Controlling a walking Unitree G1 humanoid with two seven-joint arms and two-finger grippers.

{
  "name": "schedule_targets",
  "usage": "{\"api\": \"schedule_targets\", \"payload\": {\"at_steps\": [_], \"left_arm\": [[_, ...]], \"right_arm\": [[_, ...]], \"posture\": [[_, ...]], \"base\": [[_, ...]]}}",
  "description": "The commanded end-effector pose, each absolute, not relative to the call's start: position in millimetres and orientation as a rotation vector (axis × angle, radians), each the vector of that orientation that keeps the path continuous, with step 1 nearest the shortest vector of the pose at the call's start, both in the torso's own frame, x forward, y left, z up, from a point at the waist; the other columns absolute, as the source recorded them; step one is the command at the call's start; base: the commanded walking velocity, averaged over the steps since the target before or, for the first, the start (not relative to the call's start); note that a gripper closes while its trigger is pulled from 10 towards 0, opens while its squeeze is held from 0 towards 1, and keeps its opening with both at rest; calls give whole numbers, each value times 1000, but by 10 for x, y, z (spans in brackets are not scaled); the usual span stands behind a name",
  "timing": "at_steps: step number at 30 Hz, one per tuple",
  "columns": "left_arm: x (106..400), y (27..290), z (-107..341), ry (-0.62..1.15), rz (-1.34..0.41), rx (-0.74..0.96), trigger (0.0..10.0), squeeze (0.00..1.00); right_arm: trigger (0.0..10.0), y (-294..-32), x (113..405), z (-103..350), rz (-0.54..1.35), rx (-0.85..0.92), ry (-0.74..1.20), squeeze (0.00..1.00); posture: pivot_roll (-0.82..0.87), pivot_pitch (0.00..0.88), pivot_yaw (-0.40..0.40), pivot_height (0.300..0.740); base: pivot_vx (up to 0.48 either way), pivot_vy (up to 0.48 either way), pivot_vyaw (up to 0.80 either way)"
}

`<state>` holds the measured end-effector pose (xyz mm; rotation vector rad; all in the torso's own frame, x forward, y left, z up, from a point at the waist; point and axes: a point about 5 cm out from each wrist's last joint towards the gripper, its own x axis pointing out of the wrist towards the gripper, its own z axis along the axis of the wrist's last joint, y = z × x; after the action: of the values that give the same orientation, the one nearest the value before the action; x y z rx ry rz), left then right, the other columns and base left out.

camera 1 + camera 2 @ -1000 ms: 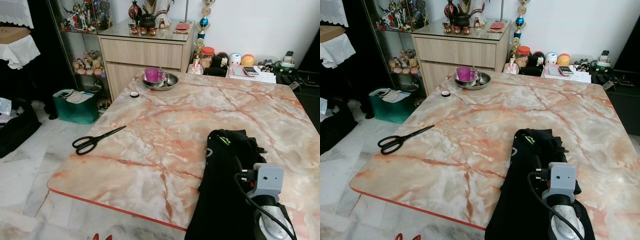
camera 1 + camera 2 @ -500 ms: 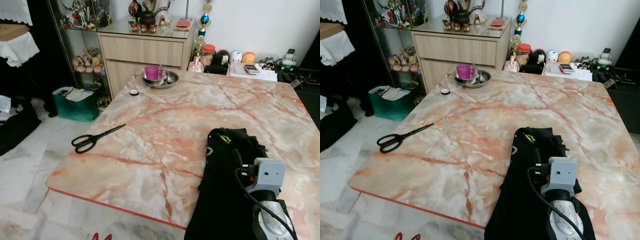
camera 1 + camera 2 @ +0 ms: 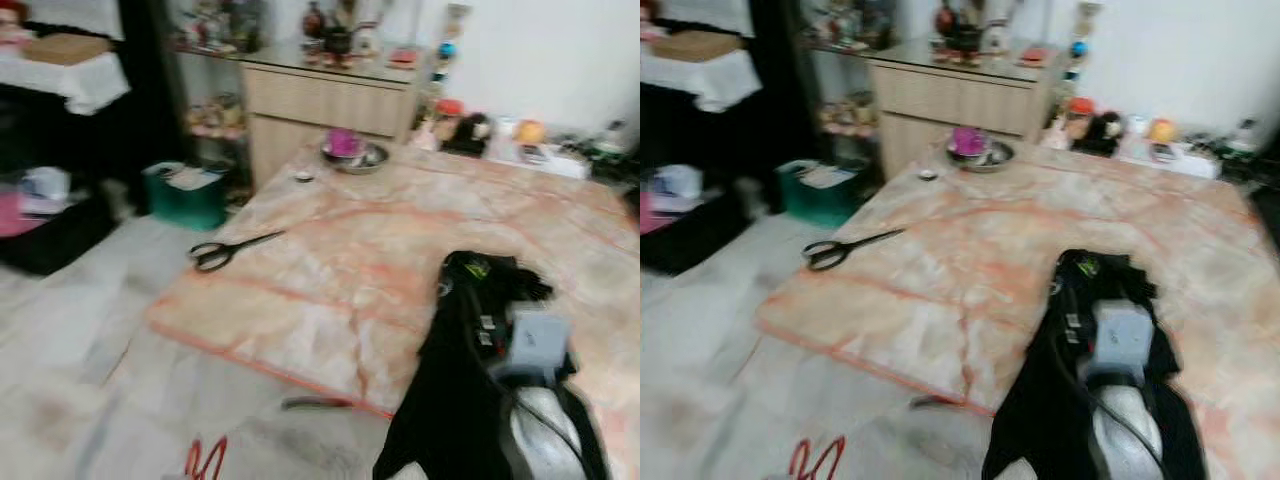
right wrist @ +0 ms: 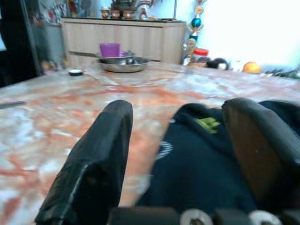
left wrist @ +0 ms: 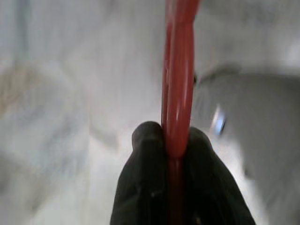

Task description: Hang hanger

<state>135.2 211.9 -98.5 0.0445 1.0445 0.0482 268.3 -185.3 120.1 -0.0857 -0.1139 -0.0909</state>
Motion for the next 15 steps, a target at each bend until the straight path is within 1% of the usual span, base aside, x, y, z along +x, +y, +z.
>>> {"api": "schedule_targets", "payload": {"at_steps": [1,15], "left_arm": [[1402,2150,-964,1040,49,55,10000,0],[1398,2144,-967,1041,48,53,10000,0]], "right_arm": [[10000,-1871,2684,1196,-97,-92,-110,0],[10000,-1881,2693,1177,-106,-83,-107,0]], "posture": [[129,56,-45,740],[132,56,-46,740]], "base": [[0,0,0],[0,0,0]]}}
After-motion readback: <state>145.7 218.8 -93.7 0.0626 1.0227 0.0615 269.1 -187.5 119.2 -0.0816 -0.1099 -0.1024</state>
